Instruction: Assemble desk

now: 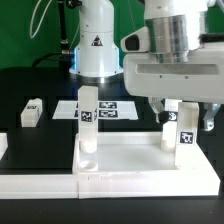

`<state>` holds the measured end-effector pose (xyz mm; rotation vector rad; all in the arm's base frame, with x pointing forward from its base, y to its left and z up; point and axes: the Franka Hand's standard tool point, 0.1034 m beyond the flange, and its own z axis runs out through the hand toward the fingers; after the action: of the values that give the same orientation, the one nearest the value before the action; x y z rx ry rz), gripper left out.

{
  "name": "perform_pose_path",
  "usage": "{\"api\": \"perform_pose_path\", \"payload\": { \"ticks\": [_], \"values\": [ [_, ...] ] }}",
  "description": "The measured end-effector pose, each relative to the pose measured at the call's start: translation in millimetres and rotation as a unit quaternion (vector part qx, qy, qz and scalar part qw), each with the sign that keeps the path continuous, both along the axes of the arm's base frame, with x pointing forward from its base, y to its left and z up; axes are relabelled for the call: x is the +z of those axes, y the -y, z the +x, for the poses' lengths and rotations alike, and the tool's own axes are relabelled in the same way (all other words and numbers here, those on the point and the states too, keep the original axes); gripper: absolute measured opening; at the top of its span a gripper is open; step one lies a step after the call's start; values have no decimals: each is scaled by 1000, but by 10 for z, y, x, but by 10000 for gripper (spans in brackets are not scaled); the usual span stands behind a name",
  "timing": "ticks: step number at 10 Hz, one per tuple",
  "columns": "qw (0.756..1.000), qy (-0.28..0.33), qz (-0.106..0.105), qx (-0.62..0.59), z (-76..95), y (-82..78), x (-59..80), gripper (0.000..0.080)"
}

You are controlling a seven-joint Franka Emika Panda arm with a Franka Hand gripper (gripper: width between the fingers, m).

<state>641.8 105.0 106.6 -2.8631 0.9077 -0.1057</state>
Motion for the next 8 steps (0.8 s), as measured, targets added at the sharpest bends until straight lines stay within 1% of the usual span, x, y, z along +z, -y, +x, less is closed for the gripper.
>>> {"api": "perform_pose_path", "payload": {
  "ticks": [1,2,3,4,5,6,7,8],
  "values": [
    [996,13,-19,86,51,-20,50,649],
    [998,11,-14,56,38,-1,23,649],
    [999,10,-13,47,34,3,18,649],
    [999,10,-13,47,34,4,17,539],
    [999,10,-13,47,34,5,17,402],
    [1000,5,-9,10,29,8,14,402],
    [999,1,-5,-33,30,31,13,293],
    [998,-3,-1,-67,27,36,11,293]
  ]
}}
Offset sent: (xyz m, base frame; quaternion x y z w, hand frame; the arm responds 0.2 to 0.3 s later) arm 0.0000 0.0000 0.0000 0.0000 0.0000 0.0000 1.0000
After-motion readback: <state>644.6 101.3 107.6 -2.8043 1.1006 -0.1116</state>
